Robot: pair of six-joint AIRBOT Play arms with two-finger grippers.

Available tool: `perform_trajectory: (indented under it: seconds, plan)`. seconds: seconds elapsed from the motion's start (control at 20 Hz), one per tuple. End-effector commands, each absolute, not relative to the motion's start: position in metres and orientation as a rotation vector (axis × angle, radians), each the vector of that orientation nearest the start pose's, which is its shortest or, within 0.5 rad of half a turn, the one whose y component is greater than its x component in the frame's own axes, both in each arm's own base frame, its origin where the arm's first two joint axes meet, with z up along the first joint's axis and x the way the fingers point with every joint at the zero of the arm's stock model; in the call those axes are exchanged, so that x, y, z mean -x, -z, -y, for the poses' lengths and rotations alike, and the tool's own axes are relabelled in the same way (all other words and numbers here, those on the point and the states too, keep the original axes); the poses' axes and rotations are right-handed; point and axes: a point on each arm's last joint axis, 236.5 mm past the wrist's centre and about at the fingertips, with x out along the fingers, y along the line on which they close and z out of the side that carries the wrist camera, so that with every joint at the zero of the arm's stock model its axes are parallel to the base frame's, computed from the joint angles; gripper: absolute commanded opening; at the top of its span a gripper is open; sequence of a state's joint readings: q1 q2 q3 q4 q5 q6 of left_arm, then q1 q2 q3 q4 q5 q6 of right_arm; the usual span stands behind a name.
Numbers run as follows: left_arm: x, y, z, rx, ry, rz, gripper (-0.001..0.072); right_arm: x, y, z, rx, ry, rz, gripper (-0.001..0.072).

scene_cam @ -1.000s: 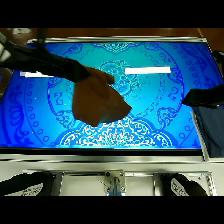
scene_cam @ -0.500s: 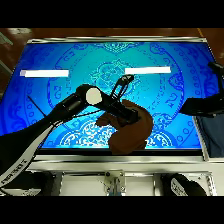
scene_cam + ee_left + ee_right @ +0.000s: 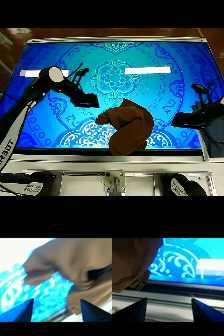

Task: Fold the shirts.

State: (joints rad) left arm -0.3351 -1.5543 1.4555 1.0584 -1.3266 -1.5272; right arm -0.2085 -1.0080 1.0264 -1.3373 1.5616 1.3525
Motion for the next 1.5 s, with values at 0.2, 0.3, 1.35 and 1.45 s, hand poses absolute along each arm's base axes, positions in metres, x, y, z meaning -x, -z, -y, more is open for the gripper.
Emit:
perform_trajectory:
  seconds: [0.2, 0.3, 1.35, 1.45]
  plan:
    - [-0.348, 0.069, 0.225, 0.401, 0.483, -1.567, 0.072, -0.251, 0.009, -0.046, -0.378, -0.269, -1.475, 0.067]
    - [-0.356, 0.083, 0.238, 0.431, 0.472, -1.544, 0.072, -0.245, 0.017, -0.057, -0.433, -0.295, -1.508, 0.067]
    - [-0.398, 0.1, 0.273, 0.6, 0.516, -1.416, 0.0031, -0.235, 0.109, -0.139, -0.469, -0.288, -1.661, 0.0218]
    - [-0.412, 0.079, 0.271, 0.59, 0.534, -1.359, 0.003, -0.228, 0.107, -0.134, -0.42, -0.305, -1.693, 0.0069]
